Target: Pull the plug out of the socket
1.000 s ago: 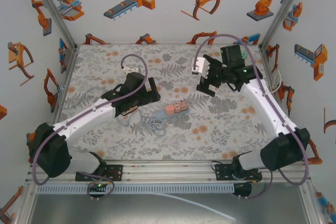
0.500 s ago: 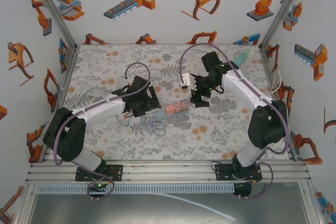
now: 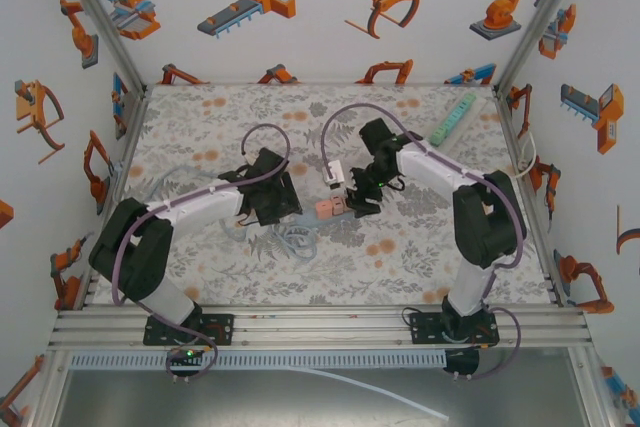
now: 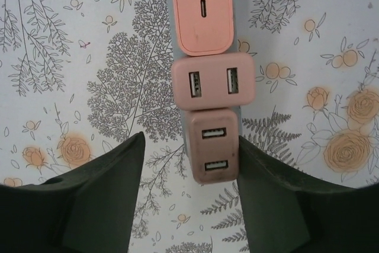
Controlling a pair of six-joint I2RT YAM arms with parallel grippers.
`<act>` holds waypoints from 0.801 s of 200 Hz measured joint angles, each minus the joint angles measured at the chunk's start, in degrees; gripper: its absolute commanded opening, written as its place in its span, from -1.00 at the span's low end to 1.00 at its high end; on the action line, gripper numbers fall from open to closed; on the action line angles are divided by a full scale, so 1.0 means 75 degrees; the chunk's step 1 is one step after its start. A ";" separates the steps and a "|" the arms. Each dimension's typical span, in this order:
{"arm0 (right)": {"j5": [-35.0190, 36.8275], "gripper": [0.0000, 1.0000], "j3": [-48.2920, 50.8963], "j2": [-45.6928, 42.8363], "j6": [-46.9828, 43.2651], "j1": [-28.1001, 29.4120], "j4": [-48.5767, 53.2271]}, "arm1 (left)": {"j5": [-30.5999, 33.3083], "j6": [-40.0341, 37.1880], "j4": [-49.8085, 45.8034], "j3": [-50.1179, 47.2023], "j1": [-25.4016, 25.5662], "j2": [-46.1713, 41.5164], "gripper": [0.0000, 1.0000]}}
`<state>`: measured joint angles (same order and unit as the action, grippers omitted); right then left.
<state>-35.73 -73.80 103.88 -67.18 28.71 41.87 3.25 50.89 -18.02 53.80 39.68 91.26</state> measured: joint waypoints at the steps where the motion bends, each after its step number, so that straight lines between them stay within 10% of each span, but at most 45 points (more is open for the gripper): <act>1: 0.0000 0.02 0.0006 0.0006 -0.0003 0.0003 -0.0017 | 0.0012 -0.0006 0.0000 -0.0003 0.0009 0.0003 0.17; 160: 0.0044 -0.36 0.0589 -0.0425 0.0382 0.0015 -0.1072 | 0.0685 -0.0064 0.0111 0.0219 0.0513 0.0425 0.09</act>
<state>-35.40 -69.38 100.68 -64.31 28.82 33.82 8.38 50.41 -17.19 55.44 43.53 94.45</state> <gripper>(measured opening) 0.353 0.547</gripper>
